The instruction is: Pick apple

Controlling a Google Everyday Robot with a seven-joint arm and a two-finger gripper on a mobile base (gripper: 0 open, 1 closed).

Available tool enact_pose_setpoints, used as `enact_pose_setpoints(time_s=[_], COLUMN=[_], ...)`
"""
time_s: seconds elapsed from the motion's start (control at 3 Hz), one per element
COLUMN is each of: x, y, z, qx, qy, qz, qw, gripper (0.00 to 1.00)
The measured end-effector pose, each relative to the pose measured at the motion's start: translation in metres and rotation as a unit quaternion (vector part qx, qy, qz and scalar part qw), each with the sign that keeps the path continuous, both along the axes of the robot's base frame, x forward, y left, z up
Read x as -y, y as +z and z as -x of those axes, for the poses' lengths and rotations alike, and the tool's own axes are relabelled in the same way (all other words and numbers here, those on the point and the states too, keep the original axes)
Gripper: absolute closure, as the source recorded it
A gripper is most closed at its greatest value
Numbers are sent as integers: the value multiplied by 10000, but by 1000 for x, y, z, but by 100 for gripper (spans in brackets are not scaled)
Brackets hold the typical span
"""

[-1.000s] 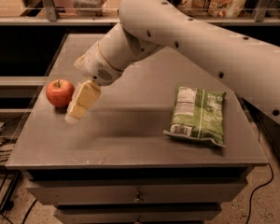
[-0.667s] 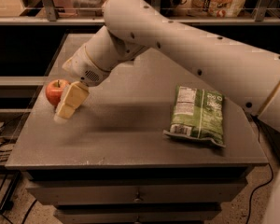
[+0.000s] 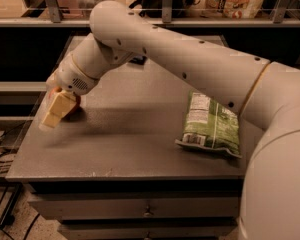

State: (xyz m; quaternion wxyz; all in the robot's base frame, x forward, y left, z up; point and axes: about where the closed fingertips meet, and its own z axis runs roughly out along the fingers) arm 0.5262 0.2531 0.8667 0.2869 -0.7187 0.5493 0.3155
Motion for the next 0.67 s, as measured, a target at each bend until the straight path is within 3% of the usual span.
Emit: enact_pose_setpoints(time_s=[0.67], x=[-7], y=[-7], z=[-2], qx=[-42], qy=[51], qz=[42], qw=[10000], gripper=[65])
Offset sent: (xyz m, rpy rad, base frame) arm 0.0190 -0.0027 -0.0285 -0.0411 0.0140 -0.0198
